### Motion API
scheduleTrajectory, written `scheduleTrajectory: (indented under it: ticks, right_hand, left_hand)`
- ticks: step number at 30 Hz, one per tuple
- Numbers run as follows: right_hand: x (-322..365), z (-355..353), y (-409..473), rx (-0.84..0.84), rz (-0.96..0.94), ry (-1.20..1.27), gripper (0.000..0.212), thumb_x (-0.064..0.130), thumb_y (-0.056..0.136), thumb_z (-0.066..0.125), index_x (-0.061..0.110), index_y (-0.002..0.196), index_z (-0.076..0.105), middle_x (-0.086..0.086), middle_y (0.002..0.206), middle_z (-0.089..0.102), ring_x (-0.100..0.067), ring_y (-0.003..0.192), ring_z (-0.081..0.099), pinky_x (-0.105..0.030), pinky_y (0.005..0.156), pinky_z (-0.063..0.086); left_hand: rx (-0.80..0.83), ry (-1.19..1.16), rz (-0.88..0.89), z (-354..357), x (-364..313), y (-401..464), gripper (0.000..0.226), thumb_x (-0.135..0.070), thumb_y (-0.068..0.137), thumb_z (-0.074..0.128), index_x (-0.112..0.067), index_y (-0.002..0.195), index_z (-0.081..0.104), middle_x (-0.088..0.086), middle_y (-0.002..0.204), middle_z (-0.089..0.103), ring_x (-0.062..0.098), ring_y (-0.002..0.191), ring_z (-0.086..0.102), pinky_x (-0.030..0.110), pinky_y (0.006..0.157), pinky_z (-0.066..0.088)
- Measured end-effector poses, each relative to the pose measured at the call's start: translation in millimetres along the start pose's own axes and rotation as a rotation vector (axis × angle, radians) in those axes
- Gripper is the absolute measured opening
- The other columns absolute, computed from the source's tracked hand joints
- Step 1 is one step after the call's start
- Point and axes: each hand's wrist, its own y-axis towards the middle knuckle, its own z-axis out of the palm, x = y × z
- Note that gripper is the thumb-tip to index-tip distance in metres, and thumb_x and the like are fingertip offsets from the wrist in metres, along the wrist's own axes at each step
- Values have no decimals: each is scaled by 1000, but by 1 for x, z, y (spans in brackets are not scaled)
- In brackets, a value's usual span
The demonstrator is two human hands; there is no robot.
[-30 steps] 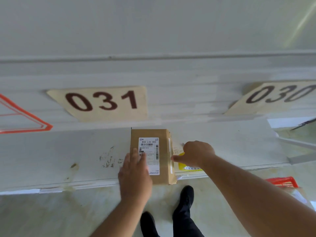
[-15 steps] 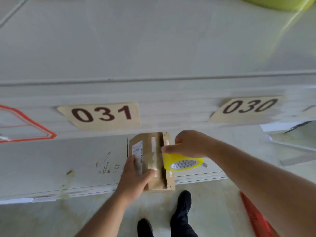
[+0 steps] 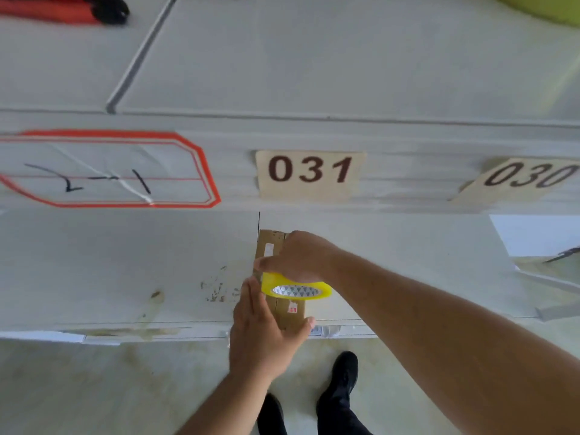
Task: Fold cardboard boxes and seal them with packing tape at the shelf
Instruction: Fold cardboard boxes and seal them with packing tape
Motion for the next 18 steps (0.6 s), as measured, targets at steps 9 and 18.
scheduleTrajectory:
  ticks: [9, 18]
  right_hand:
    - [-58, -45, -41, 1, 70, -334, 71, 83, 84, 51, 15, 64, 57, 0, 75, 60, -19, 68, 58, -34, 65, 44]
    - [-99, -26, -54, -86, 127, -321, 70, 89, 79, 50, 20, 71, 57, 6, 83, 63, -13, 77, 60, -31, 66, 42]
  left_hand:
    - [-61, 109, -21, 5, -3, 2, 130, -80, 76, 57, -17, 162, -17, 0, 172, -5, 30, 149, 25, 41, 110, 43]
    - [-40, 186, 7, 3, -6, 0, 127, -83, 80, 52, -17, 161, -20, 0, 172, -11, 33, 150, 25, 42, 103, 50]
